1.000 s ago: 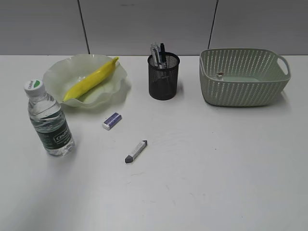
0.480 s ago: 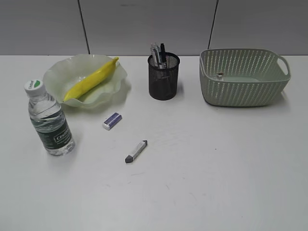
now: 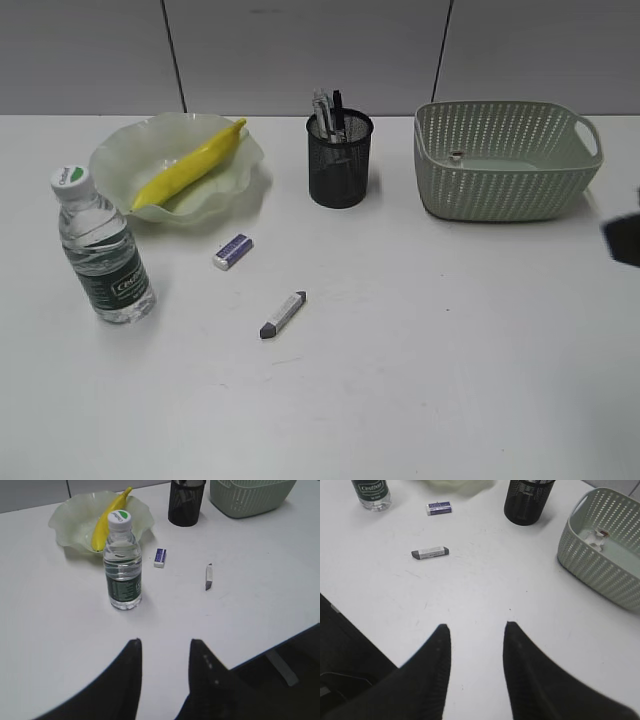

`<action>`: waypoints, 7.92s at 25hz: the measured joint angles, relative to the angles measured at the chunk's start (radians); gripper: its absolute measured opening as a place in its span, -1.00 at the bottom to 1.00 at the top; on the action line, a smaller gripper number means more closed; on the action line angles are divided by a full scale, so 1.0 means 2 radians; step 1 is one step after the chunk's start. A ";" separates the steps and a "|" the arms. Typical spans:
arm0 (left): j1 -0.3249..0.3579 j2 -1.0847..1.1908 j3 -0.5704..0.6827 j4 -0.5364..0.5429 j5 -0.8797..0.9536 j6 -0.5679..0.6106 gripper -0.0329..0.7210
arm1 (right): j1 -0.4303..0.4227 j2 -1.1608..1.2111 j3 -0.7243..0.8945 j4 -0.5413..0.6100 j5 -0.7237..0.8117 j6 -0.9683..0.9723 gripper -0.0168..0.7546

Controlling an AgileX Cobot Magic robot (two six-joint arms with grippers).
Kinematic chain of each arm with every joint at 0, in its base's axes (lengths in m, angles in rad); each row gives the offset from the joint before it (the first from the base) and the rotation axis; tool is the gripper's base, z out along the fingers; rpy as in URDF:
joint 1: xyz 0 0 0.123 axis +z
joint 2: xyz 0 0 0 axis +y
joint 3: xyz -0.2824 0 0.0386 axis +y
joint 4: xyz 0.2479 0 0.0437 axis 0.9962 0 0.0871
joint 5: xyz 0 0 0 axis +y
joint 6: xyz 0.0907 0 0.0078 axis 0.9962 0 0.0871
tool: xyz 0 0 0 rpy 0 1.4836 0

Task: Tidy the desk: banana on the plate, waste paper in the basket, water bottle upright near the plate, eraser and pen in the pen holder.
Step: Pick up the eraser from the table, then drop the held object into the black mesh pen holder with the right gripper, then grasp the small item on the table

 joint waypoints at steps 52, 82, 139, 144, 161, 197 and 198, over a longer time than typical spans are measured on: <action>0.000 0.000 0.000 -0.002 -0.003 0.001 -0.27 | 0.000 0.935 -0.627 0.129 -0.071 -0.154 0.64; 0.000 0.000 0.000 -0.002 -0.003 0.001 -0.27 | -0.029 0.780 -0.673 -0.008 0.117 -0.041 0.25; 0.000 0.000 0.000 -0.002 -0.003 0.001 -0.27 | -0.122 0.772 -0.673 0.034 0.108 -0.012 0.57; 0.000 0.000 0.000 -0.002 -0.003 0.001 -0.27 | -0.122 0.704 -0.667 0.048 0.220 -0.035 0.57; 0.000 0.000 0.000 -0.002 -0.003 0.001 -0.27 | -0.122 0.222 -0.227 0.083 0.230 -0.052 0.55; -0.079 0.766 -0.254 -0.082 -0.251 0.057 -0.22 | -0.122 -0.314 0.084 0.063 0.145 -0.057 0.55; -0.081 0.796 -0.278 -0.081 -0.242 0.057 -0.19 | -0.122 -0.314 0.084 0.063 0.145 -0.057 0.55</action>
